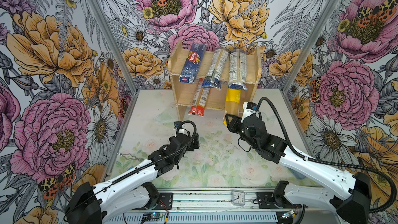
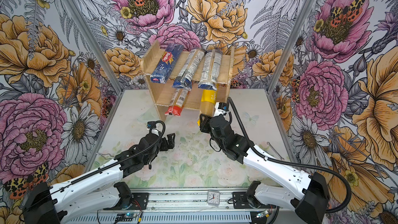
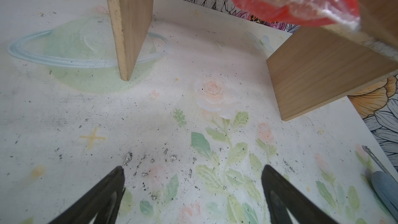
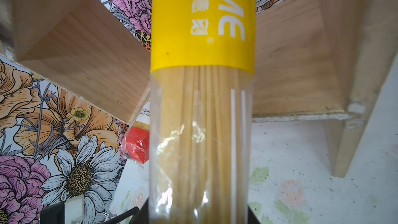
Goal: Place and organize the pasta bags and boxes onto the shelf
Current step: 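Push the yellow PASTATIME bag into the lower tier beside the red-labelled bag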
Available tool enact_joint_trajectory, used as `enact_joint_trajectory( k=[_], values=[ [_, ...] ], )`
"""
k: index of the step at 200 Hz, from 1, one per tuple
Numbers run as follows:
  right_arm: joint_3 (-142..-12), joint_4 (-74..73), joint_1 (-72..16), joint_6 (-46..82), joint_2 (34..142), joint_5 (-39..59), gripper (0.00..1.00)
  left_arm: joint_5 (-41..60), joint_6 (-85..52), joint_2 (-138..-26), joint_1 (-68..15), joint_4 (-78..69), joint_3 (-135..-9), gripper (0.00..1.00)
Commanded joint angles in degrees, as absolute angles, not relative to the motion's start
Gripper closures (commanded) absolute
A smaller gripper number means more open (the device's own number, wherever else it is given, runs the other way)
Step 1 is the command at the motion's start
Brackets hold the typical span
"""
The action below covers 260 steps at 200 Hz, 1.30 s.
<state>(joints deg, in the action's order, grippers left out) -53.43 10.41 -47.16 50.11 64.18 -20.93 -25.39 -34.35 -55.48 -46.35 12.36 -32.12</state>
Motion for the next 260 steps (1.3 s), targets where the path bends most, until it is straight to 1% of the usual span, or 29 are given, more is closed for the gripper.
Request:
enact_joint_trajectory(
  k=[1, 167, 260],
  values=[
    [-57.6, 0.6, -46.9, 47.9, 63.9, -22.7, 1.00, -23.7, -33.3, -54.6, -45.5, 12.9, -31.5, 0.01],
    [-57.6, -5.6, -47.0, 42.5, 69.5, -26.8, 1.00, -21.1, -32.3, -55.5, -42.4, 11.0, -30.6, 0.01],
    [-58.3, -6.1, -47.0, 40.7, 72.3, -29.1, 1.00, -20.2, -31.8, -56.3, -41.8, 10.4, -30.8, 0.01]
  ],
)
